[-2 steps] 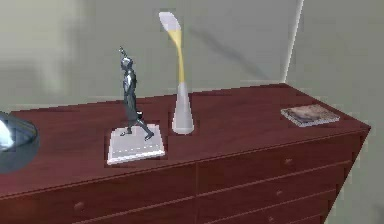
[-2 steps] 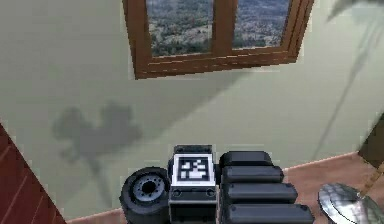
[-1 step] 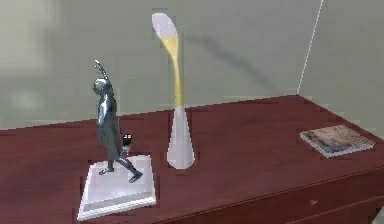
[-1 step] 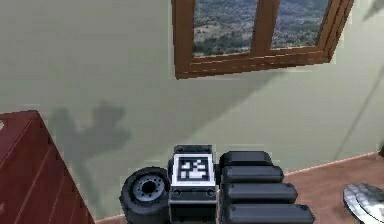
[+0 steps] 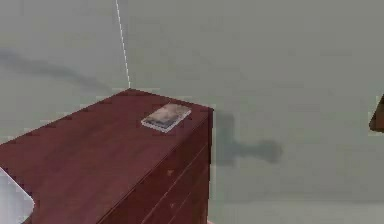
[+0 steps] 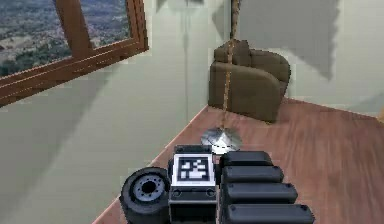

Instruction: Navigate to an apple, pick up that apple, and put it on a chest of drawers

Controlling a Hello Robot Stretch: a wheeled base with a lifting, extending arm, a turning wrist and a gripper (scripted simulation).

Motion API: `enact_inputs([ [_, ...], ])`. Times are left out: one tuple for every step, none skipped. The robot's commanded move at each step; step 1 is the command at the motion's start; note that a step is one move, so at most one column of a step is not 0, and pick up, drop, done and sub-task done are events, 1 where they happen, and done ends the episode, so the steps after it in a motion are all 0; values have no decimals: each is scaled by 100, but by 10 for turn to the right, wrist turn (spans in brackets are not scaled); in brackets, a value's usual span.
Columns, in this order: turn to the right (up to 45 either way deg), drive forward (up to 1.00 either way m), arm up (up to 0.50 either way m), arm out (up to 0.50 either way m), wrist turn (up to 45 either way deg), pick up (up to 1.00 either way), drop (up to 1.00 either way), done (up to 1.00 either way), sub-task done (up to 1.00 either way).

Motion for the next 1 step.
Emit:
enact_inputs([
  [450, 0, 0, 0, 0, 0, 0, 0, 0],
])
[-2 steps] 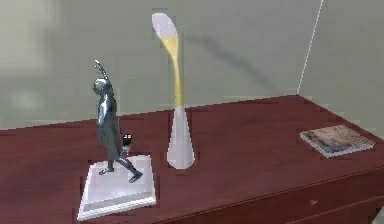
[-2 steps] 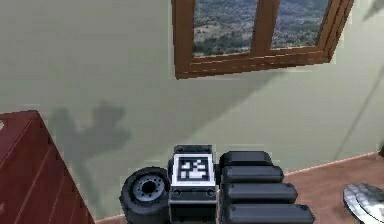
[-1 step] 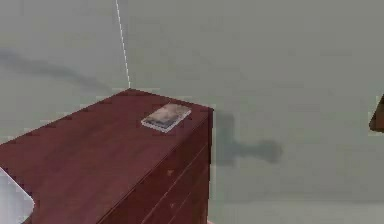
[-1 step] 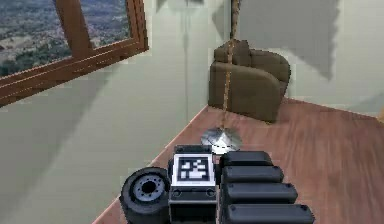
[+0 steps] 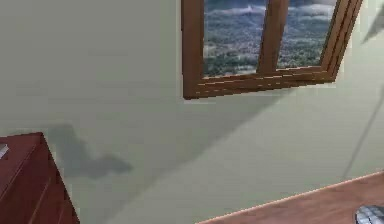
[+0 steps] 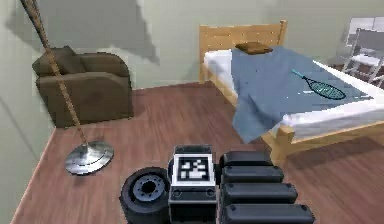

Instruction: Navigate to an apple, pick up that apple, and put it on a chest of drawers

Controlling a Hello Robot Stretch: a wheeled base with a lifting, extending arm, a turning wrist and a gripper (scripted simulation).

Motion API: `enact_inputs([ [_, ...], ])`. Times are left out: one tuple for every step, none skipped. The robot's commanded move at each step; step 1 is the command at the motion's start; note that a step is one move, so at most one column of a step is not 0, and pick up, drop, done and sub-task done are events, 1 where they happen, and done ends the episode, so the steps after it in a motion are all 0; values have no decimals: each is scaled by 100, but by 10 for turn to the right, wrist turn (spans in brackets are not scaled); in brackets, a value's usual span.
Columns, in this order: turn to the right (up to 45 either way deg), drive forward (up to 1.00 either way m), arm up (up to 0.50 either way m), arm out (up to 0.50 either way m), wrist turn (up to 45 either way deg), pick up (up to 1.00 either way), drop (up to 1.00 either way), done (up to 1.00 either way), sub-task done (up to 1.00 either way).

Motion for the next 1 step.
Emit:
enact_inputs([
  [450, 0, 0, 0, 0, 0, 0, 0, 0],
])
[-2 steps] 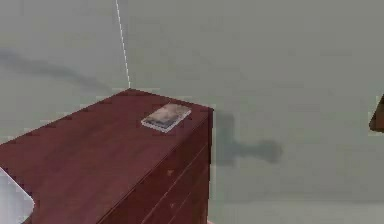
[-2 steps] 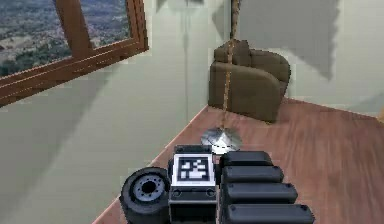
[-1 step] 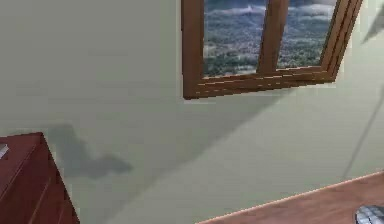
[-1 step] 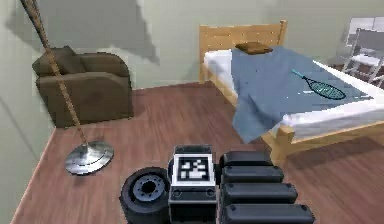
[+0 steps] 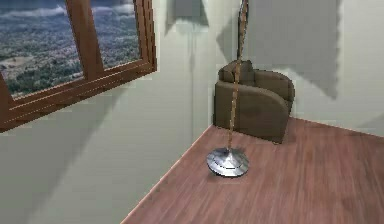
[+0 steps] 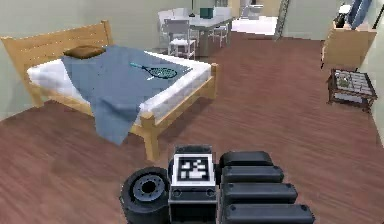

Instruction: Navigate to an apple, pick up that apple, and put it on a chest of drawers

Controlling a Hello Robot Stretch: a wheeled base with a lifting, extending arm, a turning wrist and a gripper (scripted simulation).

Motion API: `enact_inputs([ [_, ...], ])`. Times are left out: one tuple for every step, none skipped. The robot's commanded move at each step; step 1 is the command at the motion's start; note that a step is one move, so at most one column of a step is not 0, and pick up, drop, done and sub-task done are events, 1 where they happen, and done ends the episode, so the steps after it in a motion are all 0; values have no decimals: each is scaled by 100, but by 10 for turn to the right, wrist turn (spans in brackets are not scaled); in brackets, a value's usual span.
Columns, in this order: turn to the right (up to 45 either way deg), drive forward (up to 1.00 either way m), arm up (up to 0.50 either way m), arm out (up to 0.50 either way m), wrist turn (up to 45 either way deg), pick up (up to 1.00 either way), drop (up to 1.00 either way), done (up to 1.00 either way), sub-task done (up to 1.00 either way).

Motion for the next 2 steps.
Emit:
enact_inputs([
  [270, 0, 0, 0, 0, 0, 0, 0, 0],
  [0, 15, 0, 0, 0, 0, 0, 0, 0],
])
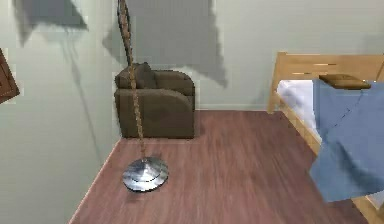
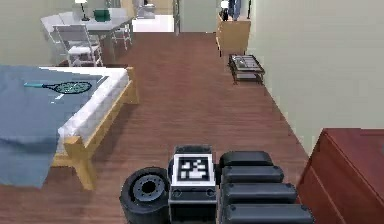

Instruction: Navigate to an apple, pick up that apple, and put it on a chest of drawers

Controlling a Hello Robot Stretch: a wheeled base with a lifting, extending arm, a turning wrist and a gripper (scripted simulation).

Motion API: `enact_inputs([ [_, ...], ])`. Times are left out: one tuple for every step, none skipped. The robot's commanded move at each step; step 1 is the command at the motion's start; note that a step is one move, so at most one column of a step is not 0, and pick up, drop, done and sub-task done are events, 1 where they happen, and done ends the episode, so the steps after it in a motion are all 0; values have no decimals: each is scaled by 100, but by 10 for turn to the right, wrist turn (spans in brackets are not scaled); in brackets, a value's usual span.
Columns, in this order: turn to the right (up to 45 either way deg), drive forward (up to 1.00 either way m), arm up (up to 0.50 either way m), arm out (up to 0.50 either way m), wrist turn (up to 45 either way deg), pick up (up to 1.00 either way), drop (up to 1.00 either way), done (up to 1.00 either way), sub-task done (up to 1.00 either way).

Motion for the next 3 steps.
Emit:
enact_inputs([
  [-450, 0, 0, 0, 0, 0, 0, 0, 0],
  [-240, 0, 0, 0, 0, 0, 0, 0, 0],
  [0, 15, 0, 0, 0, 0, 0, 0, 0],
])
